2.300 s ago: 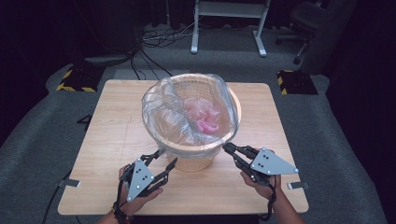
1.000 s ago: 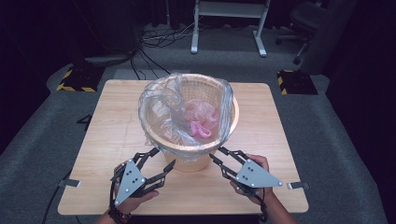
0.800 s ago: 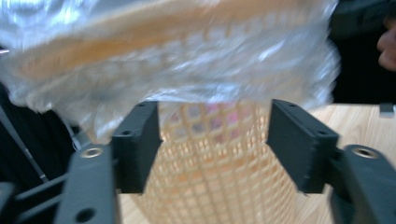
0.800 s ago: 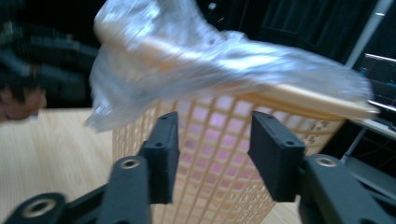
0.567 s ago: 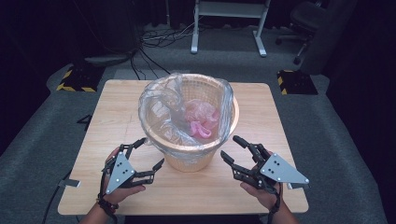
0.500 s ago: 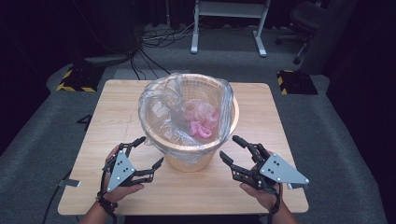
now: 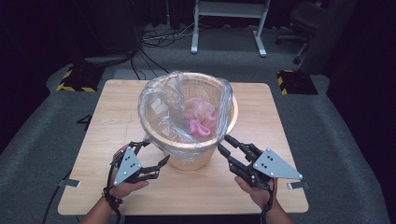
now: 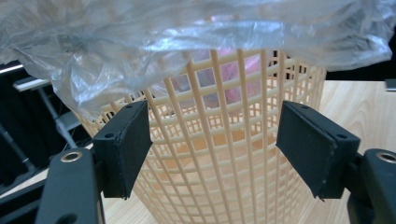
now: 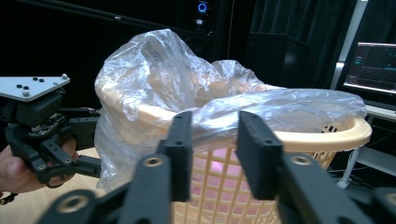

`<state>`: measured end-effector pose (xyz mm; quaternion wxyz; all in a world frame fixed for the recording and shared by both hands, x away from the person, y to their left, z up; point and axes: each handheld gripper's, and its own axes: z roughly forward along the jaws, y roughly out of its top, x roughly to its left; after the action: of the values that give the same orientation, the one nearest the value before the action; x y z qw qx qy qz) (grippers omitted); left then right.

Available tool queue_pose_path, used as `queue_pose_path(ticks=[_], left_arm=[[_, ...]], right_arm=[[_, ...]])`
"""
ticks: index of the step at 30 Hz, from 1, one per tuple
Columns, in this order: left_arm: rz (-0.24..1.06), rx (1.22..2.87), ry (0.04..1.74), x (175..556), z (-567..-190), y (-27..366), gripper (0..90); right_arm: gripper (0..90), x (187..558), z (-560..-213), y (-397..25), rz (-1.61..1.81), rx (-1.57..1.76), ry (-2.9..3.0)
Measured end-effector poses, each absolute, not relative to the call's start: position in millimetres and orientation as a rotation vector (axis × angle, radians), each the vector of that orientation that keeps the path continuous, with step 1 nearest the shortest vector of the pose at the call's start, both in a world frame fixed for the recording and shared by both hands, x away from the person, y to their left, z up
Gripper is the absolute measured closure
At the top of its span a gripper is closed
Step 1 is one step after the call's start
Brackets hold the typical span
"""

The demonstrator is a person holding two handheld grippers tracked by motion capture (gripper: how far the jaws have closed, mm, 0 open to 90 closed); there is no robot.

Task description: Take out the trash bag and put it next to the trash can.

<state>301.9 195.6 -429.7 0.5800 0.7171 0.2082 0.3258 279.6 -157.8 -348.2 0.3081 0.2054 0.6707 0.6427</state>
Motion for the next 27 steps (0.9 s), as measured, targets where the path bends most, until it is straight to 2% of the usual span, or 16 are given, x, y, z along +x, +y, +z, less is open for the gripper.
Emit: queue_pose_path(ticks=[2,5,12,13,15,18,24,25,27], left_arm=[[0.761,1.671,0.493,301.8,-429.7,194.8,26.6],[0.762,1.67,0.495,300.7,-429.3,192.3,28.1],[0.778,1.659,0.524,293.8,-428.3,180.2,29.5],[0.783,1.656,0.526,292.7,-427.6,180.0,29.6],[0.797,1.634,0.536,290.3,-426.5,180.6,29.5],[0.833,1.594,0.54,286.7,-424.1,182.7,29.7],[0.882,1.512,0.538,279.0,-417.6,185.4,31.7],[0.879,1.507,0.535,278.5,-416.8,185.0,31.4],[0.881,1.508,0.532,278.1,-416.1,183.1,30.4]], right_arm=[[79.9,280.2,-348.3,-157.7,1.71,0.549,1.763],[89.7,281.1,-348.6,-157.7,1.716,0.549,1.747],[90.0,281.5,-356.4,-152.9,1.735,0.534,1.739],[87.8,281.5,-357.7,-152.5,1.744,0.537,1.741],[70.0,280.9,-360.4,-151.9,1.765,0.571,1.73],[50.3,280.1,-367.5,-147.9,1.773,0.657,1.715],[37.1,290.5,-380.4,-145.2,1.772,0.866,1.648],[32.7,290.9,-382.7,-143.6,1.763,0.884,1.617],[30.8,291.2,-387.1,-138.5,1.749,0.869,1.578]])
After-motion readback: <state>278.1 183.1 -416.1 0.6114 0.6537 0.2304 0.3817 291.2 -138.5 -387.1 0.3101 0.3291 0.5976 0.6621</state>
